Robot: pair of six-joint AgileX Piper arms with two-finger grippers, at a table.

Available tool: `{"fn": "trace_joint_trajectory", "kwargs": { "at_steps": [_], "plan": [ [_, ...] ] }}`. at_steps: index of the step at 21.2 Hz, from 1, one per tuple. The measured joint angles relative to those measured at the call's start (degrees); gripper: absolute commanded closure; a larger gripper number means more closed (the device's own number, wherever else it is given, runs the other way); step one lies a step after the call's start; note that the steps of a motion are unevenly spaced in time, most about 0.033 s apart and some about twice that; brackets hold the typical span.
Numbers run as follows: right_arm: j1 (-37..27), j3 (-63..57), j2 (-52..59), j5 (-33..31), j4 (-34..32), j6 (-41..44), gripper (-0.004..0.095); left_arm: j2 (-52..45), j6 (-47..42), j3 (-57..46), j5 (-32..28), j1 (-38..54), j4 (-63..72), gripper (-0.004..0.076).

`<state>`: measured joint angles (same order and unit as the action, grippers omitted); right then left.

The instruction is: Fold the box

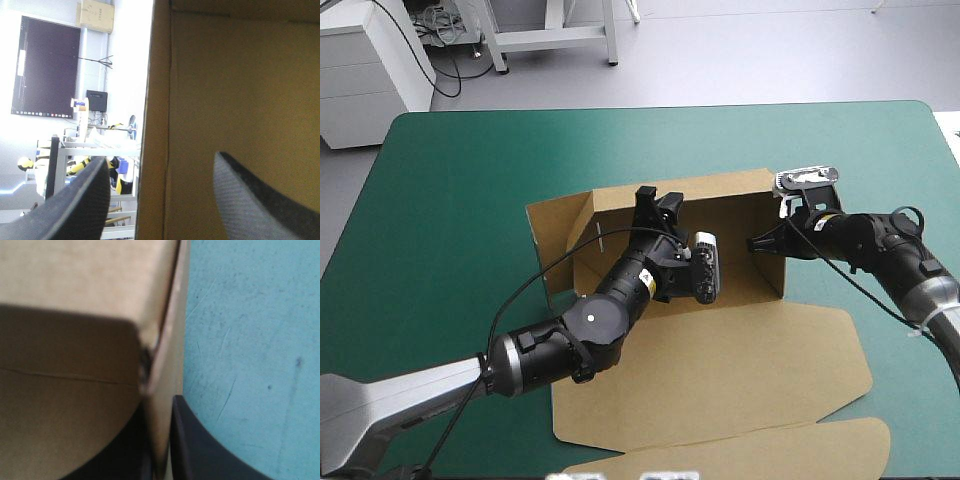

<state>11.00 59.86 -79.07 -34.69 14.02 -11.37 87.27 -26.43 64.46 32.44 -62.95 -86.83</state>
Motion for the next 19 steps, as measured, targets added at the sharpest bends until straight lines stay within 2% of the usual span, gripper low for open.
{"fn": "trace_joint_trajectory", "kwargs": {
  "at_steps": [3,6,8,10,11,12,14,19],
  "plan": [
    [0.0,0.4,-0.8,1.3,0.4,0.0,0.0920,-1.7,-0.3,0.0,4.3,-3.4,0.0,0.0288],
    [0.0,2.9,-1.6,-1.8,0.0,0.0,0.0920,-4.7,-0.5,0.0,8.5,-5.6,2.5,0.0288],
    [0.0,5.9,-2.7,-5.8,-1.6,0.9,0.0920,-7.1,-0.4,0.0,9.5,-6.1,5.9,0.0288],
    [0.1,10.6,-4.9,-12.3,-4.6,3.8,0.0920,-9.5,0.6,0.0,10.1,-6.4,9.8,0.0288],
    [0.3,14.2,-6.8,-17.4,-6.6,5.5,0.0920,-11.1,2.6,0.0,10.3,-6.6,13.0,0.0288],
    [0.3,15.9,-7.8,-19.8,-7.4,5.9,0.0920,-11.9,4.1,0.0,10.3,-6.6,14.9,0.0300],
    [0.3,24.9,-13.4,-28.5,-8.9,6.5,0.0920,-14.2,8.1,0.1,10.2,-6.6,20.6,0.0355],
    [0.4,34.3,-20.4,-34.5,-9.5,6.7,0.0920,-14.5,15.2,1.6,10.1,-3.0,31.5,0.0470]
  ]
}}
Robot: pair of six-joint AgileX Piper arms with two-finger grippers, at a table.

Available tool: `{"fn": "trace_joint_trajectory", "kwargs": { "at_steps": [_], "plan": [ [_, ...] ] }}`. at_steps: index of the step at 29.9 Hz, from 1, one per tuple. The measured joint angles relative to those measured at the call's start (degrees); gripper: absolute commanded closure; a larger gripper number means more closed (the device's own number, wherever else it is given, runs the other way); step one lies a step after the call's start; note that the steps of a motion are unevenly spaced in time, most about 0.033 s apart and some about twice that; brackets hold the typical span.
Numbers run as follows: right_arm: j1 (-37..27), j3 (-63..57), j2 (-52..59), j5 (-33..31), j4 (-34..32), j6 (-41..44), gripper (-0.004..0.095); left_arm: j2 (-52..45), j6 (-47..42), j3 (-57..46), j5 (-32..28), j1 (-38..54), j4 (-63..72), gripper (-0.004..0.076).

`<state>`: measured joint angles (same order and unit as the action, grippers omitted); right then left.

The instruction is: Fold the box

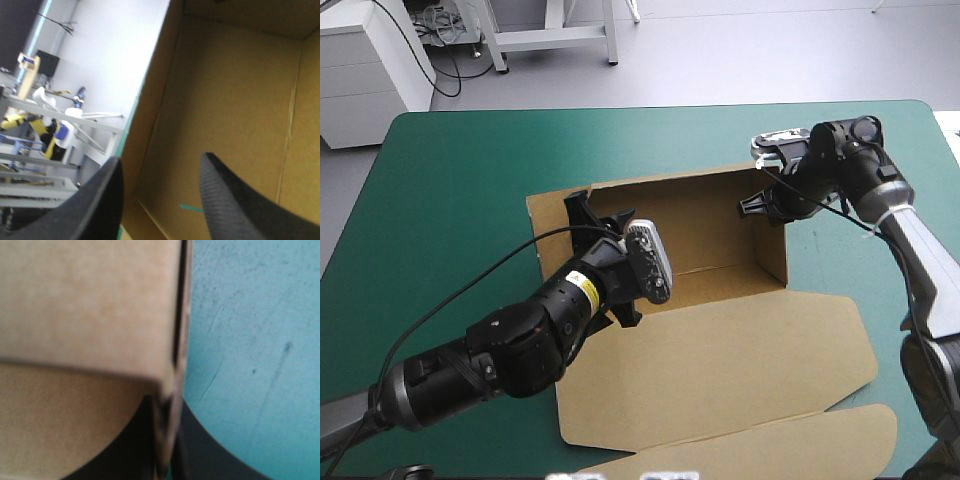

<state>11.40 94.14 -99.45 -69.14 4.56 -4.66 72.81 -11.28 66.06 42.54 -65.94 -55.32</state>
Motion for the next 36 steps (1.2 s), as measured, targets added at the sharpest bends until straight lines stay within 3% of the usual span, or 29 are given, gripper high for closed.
{"fn": "trace_joint_trajectory", "kwargs": {
  "at_steps": [4,10,17,25,31,36],
  "plan": [
    [0.0,5.4,-5.2,0.5,-0.2,0.3,0.0920,0.0,6.9,1.3,0.5,10.0,12.7,0.0584],
    [0.0,7.7,-10.3,5.6,-0.3,0.7,0.0920,-0.6,9.3,1.4,0.6,24.0,27.1,0.0733],
    [0.0,7.9,-14.1,9.1,-0.7,0.8,0.0920,-9.4,9.3,-5.4,-0.6,29.5,37.1,0.0732],
    [1.7,8.2,-14.8,8.7,-3.8,0.9,0.0920,-32.5,3.9,-25.6,-4.5,29.6,38.6,0.0732],
    [3.6,8.3,-14.8,8.5,-7.6,1.7,0.0920,-49.1,2.2,-36.0,-3.9,29.6,40.3,0.0732],
    [3.6,8.3,-14.8,8.5,-7.7,1.8,0.0920,-57.3,2.1,-39.6,-0.5,29.6,42.0,0.0732]
  ]
}}
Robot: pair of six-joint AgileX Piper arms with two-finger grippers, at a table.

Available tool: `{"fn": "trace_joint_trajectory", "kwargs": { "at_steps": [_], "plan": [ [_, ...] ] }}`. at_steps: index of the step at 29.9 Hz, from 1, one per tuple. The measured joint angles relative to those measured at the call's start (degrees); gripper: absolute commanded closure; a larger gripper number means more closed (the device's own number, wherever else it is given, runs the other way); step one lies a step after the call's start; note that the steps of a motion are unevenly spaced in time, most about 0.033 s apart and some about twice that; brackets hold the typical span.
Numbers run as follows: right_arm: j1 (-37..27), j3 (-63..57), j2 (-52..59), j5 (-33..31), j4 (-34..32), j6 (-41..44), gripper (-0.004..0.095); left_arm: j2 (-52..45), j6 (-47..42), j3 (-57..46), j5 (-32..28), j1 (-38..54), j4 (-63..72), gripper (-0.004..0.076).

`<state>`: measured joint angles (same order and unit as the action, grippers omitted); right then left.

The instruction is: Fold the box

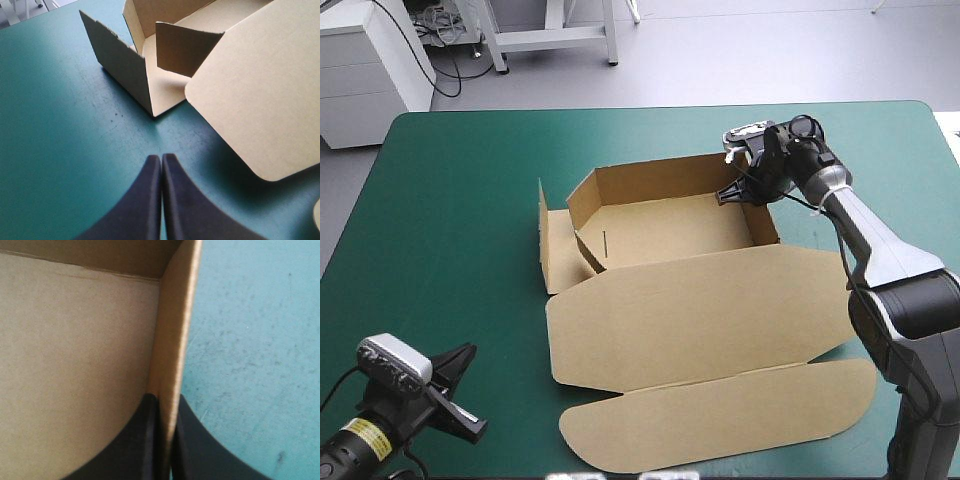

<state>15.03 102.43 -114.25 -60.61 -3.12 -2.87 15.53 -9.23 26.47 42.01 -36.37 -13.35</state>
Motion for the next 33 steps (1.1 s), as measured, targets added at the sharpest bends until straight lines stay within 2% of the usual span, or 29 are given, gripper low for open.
{"fn": "trace_joint_trajectory", "kwargs": {
  "at_steps": [6,8,12,17,25,33],
  "plan": [
    [0.0,0.0,0.0,0.0,0.0,0.1,0.0899,-6.0,-0.1,-2.8,2.2,0.0,2.2,0.0732],
    [0.1,0.1,0.0,-0.1,-0.1,0.1,0.0838,-7.3,-0.1,-3.6,2.2,0.0,3.1,0.0732],
    [0.2,1.6,-0.6,-1.5,-0.7,-1.0,0.0641,-8.1,-0.1,-3.7,2.1,0.0,3.7,0.0732],
    [0.6,3.8,-3.1,-9.0,-0.2,-1.9,0.0487,-8.1,-0.1,-3.7,2.0,0.0,3.9,0.0732],
    [0.8,9.4,-2.3,-9.8,1.1,-2.1,0.0429,-8.1,-0.1,-3.7,2.0,0.0,3.9,0.0732],
    [0.8,9.7,5.6,-10.4,1.2,-2.1,0.0375,-8.1,-0.1,-3.7,2.0,0.0,3.9,0.0732]
  ]
}}
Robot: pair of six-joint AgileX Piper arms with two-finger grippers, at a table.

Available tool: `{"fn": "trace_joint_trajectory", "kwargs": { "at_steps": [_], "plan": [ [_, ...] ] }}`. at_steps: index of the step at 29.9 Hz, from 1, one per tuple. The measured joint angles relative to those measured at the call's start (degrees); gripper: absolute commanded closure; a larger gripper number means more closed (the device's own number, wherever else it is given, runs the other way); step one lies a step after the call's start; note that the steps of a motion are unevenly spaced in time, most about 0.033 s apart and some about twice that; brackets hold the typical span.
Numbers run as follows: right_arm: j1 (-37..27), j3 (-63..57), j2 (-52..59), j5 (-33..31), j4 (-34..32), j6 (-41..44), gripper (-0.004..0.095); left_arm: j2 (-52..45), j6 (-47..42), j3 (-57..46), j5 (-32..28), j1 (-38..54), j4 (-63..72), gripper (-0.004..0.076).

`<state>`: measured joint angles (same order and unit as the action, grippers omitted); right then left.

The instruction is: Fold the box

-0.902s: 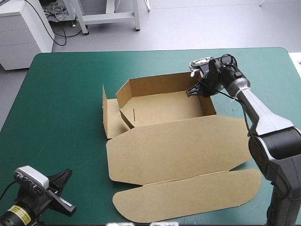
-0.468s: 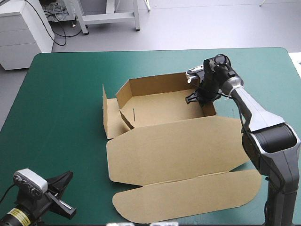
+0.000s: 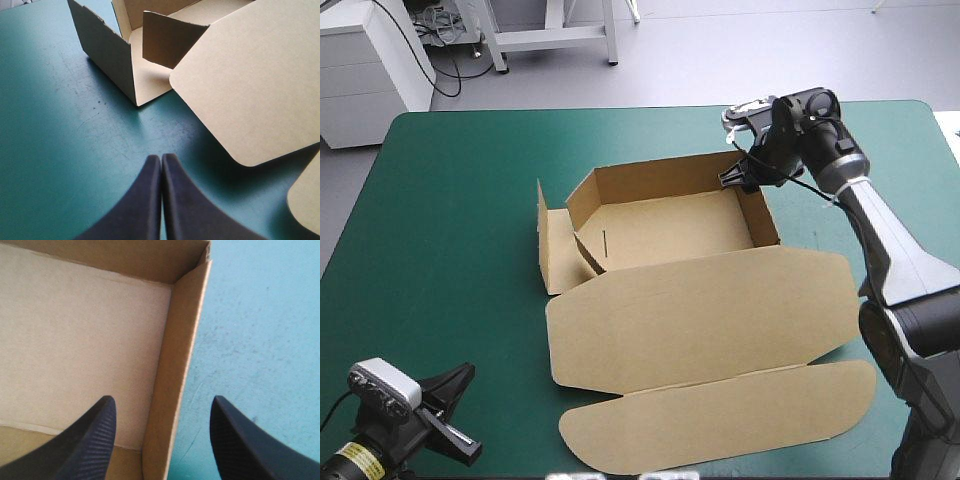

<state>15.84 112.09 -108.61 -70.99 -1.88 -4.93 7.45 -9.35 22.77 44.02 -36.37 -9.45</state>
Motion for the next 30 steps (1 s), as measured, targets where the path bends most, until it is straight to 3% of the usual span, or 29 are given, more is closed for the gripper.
{"fn": "trace_joint_trajectory", "kwargs": {
  "at_steps": [12,24,30],
  "plan": [
    [0.0,0.2,7.7,-0.6,-0.8,0.0,0.0375,0.0,0.0,0.0,0.0,0.0,0.0,0.0732],
    [0.0,0.2,-4.2,-0.4,-1.7,-0.2,0.0386,0.0,0.0,0.0,0.0,0.0,0.0,0.0732],
    [-1.1,0.2,-9.7,-0.2,-0.7,-0.3,0.0472,0.0,0.0,0.0,0.0,0.0,0.0,0.0732]
  ]
}}
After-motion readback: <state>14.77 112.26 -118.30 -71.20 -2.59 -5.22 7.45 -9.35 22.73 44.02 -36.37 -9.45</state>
